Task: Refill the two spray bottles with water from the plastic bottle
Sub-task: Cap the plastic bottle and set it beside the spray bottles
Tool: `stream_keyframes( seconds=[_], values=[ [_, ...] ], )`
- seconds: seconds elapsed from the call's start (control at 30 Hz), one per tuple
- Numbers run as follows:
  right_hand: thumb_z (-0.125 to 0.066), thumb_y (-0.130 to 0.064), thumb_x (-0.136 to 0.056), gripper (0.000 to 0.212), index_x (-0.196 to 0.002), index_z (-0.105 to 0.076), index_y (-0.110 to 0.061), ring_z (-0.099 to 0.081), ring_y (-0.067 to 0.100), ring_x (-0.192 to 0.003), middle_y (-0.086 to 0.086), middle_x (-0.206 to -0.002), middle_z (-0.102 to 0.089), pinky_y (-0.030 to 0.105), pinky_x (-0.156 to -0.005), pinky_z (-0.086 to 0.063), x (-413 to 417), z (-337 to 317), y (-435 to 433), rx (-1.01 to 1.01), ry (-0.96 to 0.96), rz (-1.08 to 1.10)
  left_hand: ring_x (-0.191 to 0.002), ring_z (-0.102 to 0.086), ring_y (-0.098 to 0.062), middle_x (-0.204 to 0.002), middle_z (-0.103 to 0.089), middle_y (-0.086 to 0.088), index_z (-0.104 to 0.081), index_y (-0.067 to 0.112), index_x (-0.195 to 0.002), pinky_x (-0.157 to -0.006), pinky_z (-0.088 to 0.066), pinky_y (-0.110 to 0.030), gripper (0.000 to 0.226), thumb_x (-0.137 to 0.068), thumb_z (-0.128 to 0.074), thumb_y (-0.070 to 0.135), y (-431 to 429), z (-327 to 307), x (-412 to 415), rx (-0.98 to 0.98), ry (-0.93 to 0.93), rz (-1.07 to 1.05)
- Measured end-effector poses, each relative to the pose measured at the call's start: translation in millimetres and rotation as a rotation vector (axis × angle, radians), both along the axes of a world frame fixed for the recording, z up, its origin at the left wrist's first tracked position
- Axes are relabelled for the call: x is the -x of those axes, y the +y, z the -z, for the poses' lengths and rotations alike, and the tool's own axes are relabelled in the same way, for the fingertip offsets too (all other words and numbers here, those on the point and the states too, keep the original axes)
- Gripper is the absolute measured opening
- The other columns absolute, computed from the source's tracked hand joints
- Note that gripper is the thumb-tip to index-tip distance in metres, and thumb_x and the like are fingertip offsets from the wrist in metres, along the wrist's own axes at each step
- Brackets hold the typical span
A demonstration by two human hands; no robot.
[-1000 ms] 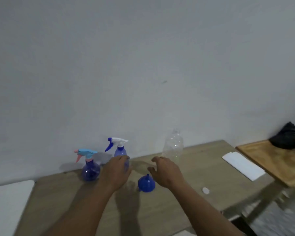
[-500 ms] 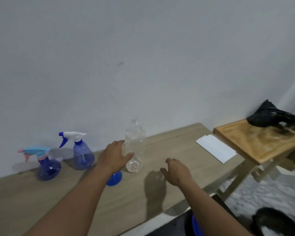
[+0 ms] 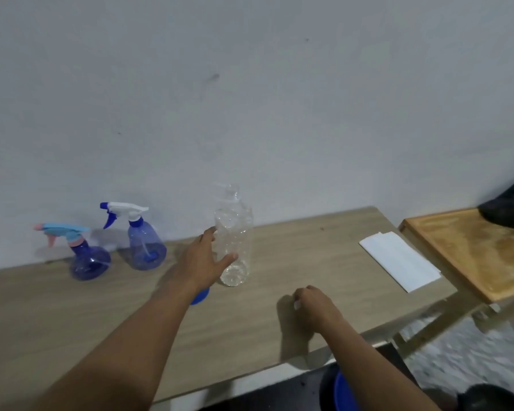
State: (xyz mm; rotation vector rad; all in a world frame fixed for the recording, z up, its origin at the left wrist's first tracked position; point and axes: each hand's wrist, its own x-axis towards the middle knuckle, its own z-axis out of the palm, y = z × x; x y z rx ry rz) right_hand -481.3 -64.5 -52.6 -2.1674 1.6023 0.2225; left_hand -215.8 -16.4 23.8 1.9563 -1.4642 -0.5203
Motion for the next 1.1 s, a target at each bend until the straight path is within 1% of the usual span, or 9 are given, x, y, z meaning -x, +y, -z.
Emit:
stream_keyframes(
  seconds=[0.2, 0.33, 0.47, 0.63, 0.87, 0.93, 1.0, 1.07, 1.1],
  values=[
    [-0.063, -0.024, -0.087, 0.043, -0.128, -0.063, -0.012, -0.061, 0.028, -0.113, 0.01, -0.121, -0.062, 0.03, -0.093, -0.045, -28, -82, -22, 0.166, -0.216, -0.062, -0.125, -0.052, -0.021, -0.14, -0.051, -0.002, -0.03, 0.023, -0.149, -0.102, -0.044, -0.038, 0.101, -0.069, -0.082, 0.055, -2, -8, 7, -0.002, 0.079, -0.053],
    [-0.064, -0.023, -0.087, 0.036, -0.122, -0.068, -0.016, -0.059, 0.012, -0.09, -0.003, -0.101, -0.06, 0.021, -0.081, -0.042, -58, -158, -33, 0.327, -0.47, -0.079, -0.121, -0.054, -0.016, -0.135, -0.054, 0.006, -0.036, 0.029, -0.142, -0.097, -0.048, -0.036, 0.099, -0.061, -0.081, 0.064, -6, -20, 12, 0.032, 0.121, -0.079],
    [-0.061, -0.024, -0.09, 0.034, -0.123, -0.068, -0.018, -0.062, 0.01, -0.096, -0.005, -0.107, -0.064, 0.022, -0.087, -0.047, -88, -217, -38, 0.386, -0.646, -0.153, -0.121, -0.056, -0.018, -0.132, -0.056, 0.005, -0.037, 0.029, -0.137, -0.1, -0.048, -0.04, 0.1, -0.057, -0.081, 0.068, -11, -23, 13, 0.019, 0.147, -0.1],
    [-0.057, -0.018, -0.093, 0.038, -0.13, -0.065, -0.016, -0.062, 0.014, -0.112, 0.0, -0.122, -0.064, 0.019, -0.089, -0.041, -117, -243, -46, 0.371, -0.532, -0.331, -0.117, -0.056, -0.017, -0.132, -0.057, 0.0, -0.037, 0.024, -0.139, -0.095, -0.046, -0.027, 0.095, -0.064, -0.088, 0.051, -19, -18, 17, 0.045, 0.206, -0.127],
    [-0.059, -0.016, -0.097, 0.036, -0.133, -0.064, -0.014, -0.057, 0.02, -0.124, 0.002, -0.134, -0.06, 0.023, -0.093, -0.042, -129, -239, -64, 0.294, -0.376, -0.411, -0.124, -0.053, -0.015, -0.136, -0.054, 0.004, -0.036, 0.025, -0.141, -0.09, -0.04, -0.023, 0.094, -0.066, -0.085, 0.054, -23, -16, 13, 0.027, 0.216, -0.099],
    [-0.063, -0.02, -0.096, 0.029, -0.123, -0.068, -0.014, -0.062, 0.019, -0.114, 0.0, -0.121, -0.066, 0.024, -0.085, -0.044, -130, -239, -68, 0.283, -0.386, -0.402, -0.125, -0.052, -0.014, -0.139, -0.053, 0.004, -0.035, 0.026, -0.141, -0.091, -0.038, -0.023, 0.093, -0.067, -0.084, 0.054, -23, -15, 13, 0.027, 0.23, -0.101],
    [-0.067, -0.033, -0.094, 0.023, -0.105, -0.066, -0.013, -0.064, 0.018, -0.091, -0.002, -0.097, -0.067, 0.027, -0.071, -0.046, -132, -235, -70, 0.287, -0.397, -0.388, -0.125, -0.052, -0.013, -0.139, -0.053, 0.005, -0.037, 0.027, -0.139, -0.091, -0.04, -0.024, 0.094, -0.064, -0.085, 0.057, -23, -12, 13, 0.044, 0.245, -0.112],
    [-0.067, -0.048, -0.091, 0.036, -0.094, -0.054, -0.014, -0.058, 0.018, -0.073, 0.0, -0.084, -0.062, 0.032, -0.061, -0.044, -131, -224, -69, 0.309, -0.435, -0.352, -0.125, -0.052, -0.012, -0.138, -0.053, 0.006, -0.037, 0.03, -0.138, -0.094, -0.043, -0.027, 0.097, -0.059, -0.085, 0.062, -23, -9, 14, 0.056, 0.296, -0.125],
    [-0.066, -0.053, -0.089, 0.041, -0.093, -0.052, -0.016, -0.059, 0.019, -0.073, 0.001, -0.084, -0.064, 0.034, -0.063, -0.047, -130, -218, -69, 0.305, -0.478, -0.338, -0.125, -0.051, -0.012, -0.137, -0.053, 0.007, -0.037, 0.032, -0.137, -0.096, -0.045, -0.029, 0.099, -0.056, -0.084, 0.065, -23, -8, 14, 0.057, 0.324, -0.131]
  ],
)
